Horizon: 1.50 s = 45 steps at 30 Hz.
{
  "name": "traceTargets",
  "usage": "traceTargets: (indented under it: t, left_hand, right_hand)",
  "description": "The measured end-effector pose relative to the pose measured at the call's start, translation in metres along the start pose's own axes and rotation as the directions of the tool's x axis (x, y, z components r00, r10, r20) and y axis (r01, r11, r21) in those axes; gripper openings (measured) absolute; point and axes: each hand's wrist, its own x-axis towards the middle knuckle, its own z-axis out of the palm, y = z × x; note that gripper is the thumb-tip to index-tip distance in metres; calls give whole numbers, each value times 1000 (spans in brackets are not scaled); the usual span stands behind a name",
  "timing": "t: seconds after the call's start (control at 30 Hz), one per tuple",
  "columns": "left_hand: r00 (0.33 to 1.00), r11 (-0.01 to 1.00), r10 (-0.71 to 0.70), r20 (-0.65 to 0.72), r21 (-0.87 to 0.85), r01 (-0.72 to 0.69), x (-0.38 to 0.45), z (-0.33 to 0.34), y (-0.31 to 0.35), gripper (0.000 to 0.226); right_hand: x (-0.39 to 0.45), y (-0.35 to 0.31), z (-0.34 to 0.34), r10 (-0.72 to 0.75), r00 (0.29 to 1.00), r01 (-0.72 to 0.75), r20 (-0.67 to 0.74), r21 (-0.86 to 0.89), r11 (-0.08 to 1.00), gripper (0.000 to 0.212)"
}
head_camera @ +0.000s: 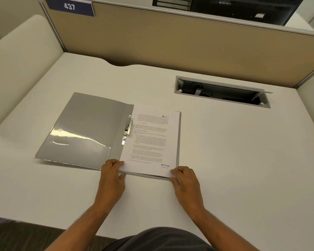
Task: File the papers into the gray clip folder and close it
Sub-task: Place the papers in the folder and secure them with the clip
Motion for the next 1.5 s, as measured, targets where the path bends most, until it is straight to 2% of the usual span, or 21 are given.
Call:
traceTargets:
  t: [0.57,1.03,1.2,1.37,1.5]
  left_hand:
    - [997,998,67,-37,-1,-67,0,3,-5,35]
    - [994,994,109,-6,-23,-109,7,-3,-14,29]
    - [996,996,80,48,-27,-79,15,-13,-13,31]
    - [990,988,143,-17,-52,-143,71,-36,19,31]
    - [987,981,158,-7,-113,-158,159,-43,58,25]
  right_hand:
    - [-2,-4,1,-27,999,24,-44,-78,997,24]
    - [-4,-5,1,-72,996,64,-61,-119,991,25]
    - [-5,-9,-3,-49,998,46,-45,-60,997,37]
    - [36,-15,-20,-2,988,-3,-156,-36,999,36]
    - [106,-19,-30,112,985,-105,-129,57,993,39]
